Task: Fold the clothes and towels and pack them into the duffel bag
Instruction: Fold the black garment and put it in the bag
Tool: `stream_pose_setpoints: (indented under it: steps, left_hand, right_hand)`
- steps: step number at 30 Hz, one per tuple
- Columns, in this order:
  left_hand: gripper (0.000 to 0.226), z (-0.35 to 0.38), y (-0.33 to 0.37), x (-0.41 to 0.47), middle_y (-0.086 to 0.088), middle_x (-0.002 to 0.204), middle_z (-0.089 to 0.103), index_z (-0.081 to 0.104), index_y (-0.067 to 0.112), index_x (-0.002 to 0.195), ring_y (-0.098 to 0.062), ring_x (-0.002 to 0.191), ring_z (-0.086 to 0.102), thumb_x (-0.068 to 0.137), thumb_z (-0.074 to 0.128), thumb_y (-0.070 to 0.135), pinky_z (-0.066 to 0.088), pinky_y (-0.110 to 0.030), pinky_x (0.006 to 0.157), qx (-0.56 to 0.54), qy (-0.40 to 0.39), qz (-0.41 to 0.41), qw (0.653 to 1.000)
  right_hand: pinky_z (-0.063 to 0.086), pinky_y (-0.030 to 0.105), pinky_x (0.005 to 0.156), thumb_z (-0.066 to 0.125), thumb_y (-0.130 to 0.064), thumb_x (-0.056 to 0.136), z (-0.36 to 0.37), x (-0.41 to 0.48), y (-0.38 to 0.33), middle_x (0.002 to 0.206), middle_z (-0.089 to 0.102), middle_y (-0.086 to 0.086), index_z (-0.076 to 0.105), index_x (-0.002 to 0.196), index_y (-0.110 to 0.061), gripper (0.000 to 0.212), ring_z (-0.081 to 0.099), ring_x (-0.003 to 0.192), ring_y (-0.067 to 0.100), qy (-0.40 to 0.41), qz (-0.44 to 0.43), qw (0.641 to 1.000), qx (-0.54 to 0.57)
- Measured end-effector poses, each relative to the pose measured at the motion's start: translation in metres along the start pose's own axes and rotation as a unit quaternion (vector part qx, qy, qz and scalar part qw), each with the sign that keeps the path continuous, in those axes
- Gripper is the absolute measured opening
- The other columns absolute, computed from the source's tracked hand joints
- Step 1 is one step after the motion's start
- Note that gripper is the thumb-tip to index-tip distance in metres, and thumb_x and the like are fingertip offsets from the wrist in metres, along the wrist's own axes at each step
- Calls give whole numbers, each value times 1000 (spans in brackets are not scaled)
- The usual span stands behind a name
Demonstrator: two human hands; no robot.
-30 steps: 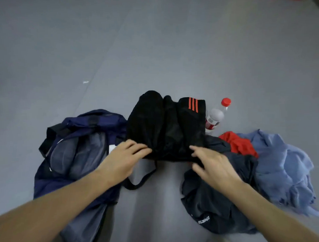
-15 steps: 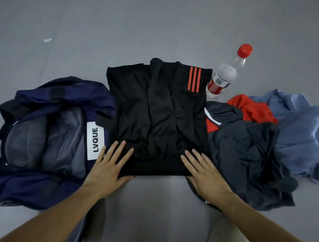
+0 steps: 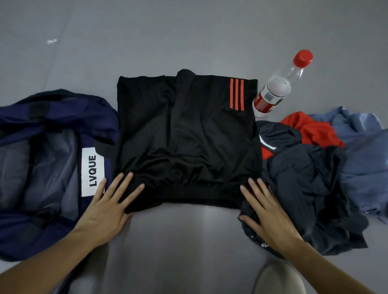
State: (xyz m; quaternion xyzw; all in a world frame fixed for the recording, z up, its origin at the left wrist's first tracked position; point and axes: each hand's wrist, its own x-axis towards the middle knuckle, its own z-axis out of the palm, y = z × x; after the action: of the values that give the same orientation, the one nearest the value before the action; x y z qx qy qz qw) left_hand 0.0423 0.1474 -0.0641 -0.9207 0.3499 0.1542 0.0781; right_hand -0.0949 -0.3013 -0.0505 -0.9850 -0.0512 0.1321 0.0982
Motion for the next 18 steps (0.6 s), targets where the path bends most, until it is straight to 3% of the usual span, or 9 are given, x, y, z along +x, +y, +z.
stream_pose_setpoints:
  steps: [3,5,8,11,13,15,18]
  left_hand:
    - [75,4,-10,-32,-14,167,14,18,28,160,-34,154,15,90,38,47,22,-62,118,18,-20,50,998]
    - [76,2,-13,-50,-13,167,15,19,30,160,-32,154,14,93,39,61,23,-63,117,7,-26,68,997]
    - [97,-9,-3,-53,-10,167,14,23,27,159,-32,154,15,83,40,85,21,-63,117,-26,-23,75,997]
    - [93,-27,35,-25,-10,167,18,23,24,160,-33,153,17,87,42,80,18,-60,119,-80,45,80,993]
    - [80,-40,78,2,-9,158,36,26,24,159,-34,145,35,95,42,68,24,-53,118,-119,102,63,986]
    - [69,-55,128,32,-5,130,55,32,26,155,-32,115,55,96,44,60,40,-44,101,-157,128,35,979]
    - [64,-77,196,69,2,103,54,35,29,151,-24,87,53,94,42,59,46,-36,74,-208,109,-12,972]
  right_hand:
    - [18,48,120,38,-51,99,7,-28,-2,162,30,2,41,151,-24,59,17,152,29,0,-47,997,-57]
    - [22,54,118,40,-49,100,10,-39,-9,159,35,-1,51,145,-25,52,20,151,29,15,-55,997,-43]
    - [26,58,117,42,-47,102,8,-37,-23,152,47,-4,63,135,-24,45,24,151,26,73,-41,996,36]
    - [30,54,117,47,-38,104,-9,-12,-31,151,48,-1,54,143,-19,44,27,149,26,121,-46,988,87]
    - [31,49,118,45,-32,105,-27,24,-29,156,40,6,45,149,-17,47,27,149,28,130,-36,987,83]
    - [29,46,120,41,-32,106,-48,71,-20,160,31,13,34,155,-19,51,27,149,32,113,11,991,65]
    - [25,45,121,33,-40,106,-73,143,-5,163,18,18,14,159,-28,57,24,148,36,50,88,992,70]
